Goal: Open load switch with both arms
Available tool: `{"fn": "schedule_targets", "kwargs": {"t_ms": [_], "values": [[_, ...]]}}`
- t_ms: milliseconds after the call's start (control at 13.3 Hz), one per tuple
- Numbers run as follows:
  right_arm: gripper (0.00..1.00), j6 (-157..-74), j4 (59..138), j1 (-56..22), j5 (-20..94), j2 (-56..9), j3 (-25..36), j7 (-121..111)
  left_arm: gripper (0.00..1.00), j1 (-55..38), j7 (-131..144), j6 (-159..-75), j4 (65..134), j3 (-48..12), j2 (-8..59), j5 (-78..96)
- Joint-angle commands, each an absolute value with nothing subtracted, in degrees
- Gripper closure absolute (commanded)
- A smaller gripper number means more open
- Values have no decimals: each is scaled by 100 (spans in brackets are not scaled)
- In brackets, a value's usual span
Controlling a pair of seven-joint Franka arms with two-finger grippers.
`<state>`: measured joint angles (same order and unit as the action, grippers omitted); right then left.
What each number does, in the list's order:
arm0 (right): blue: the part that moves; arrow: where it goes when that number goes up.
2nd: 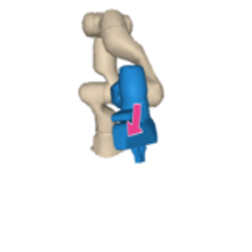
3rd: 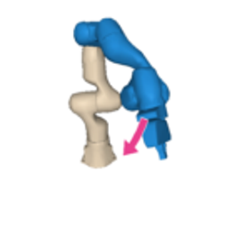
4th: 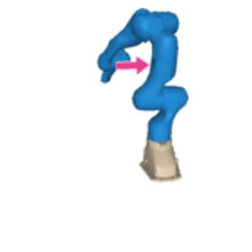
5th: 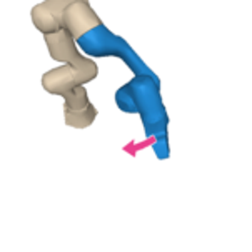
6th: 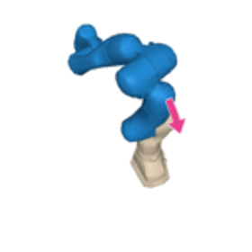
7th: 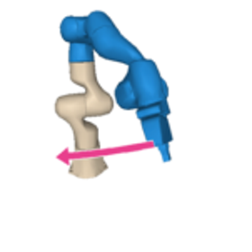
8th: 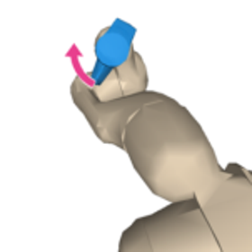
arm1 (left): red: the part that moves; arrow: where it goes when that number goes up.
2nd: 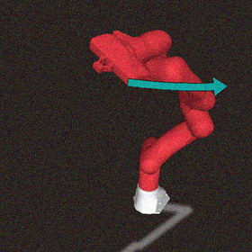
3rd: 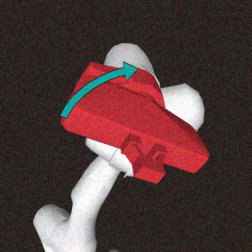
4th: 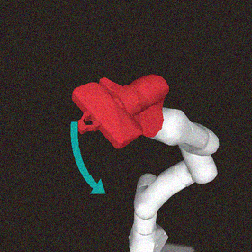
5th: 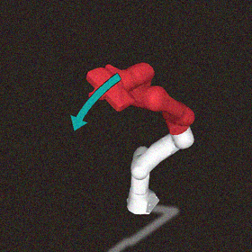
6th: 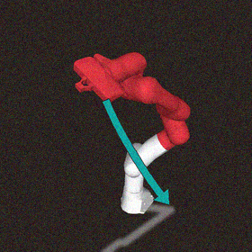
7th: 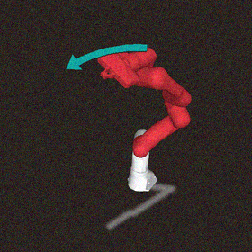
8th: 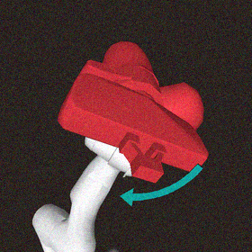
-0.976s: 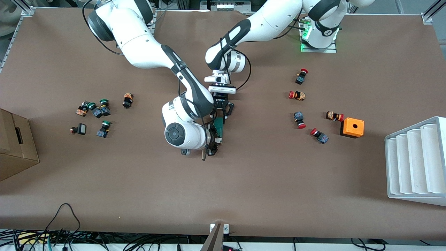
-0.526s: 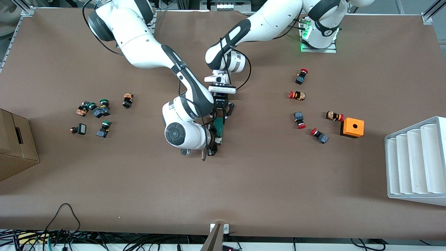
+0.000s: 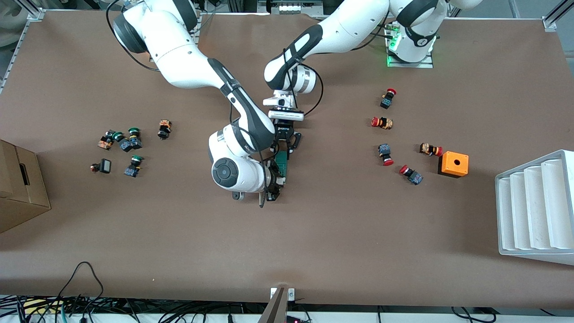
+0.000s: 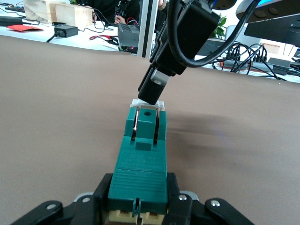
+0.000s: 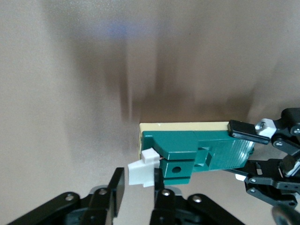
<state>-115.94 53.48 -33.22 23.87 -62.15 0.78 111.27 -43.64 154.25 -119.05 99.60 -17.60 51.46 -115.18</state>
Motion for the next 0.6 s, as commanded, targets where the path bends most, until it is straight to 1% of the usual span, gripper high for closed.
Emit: {"fn": "schedule_targets", "kwargs": {"t_ms": [0, 75, 150, 225, 300, 375, 451, 526], "values": [[72, -11672, 5150, -3366, 2320, -6390, 123, 11399, 57, -4386, 15645, -11953, 9826, -1740, 5265, -11672], [73, -11672, 5159, -3384, 2320, -6390, 123, 11408, 57, -4386, 15653, -11953, 9817, -1740, 5265, -11672], [76, -11672, 5168, -3384, 2320, -6398, 123, 11408, 57, -4386, 15645, -11953, 9817, -1740, 5265, -11672], [76, -11672, 5168, -3384, 2320, -6390, 123, 11400, 57, -4386, 15645, -11953, 9817, -1740, 5265, -11672], [68, -11672, 5168, -3366, 2320, -6398, 132, 11373, 57, -4394, 15653, -11953, 9817, -1740, 5265, -11672], [56, -11672, 5168, -3358, 2320, -6416, 141, 11364, 57, -4386, 15653, -11953, 9817, -1740, 5265, -11672], [47, -11681, 5168, -3331, 2329, -6433, 141, 11364, 57, -4386, 15653, -11953, 9817, -1749, 5265, -11672], [45, -11681, 5168, -3331, 2329, -6434, 141, 11364, 57, -4386, 15653, -11953, 9817, -1749, 5265, -11672]]}}
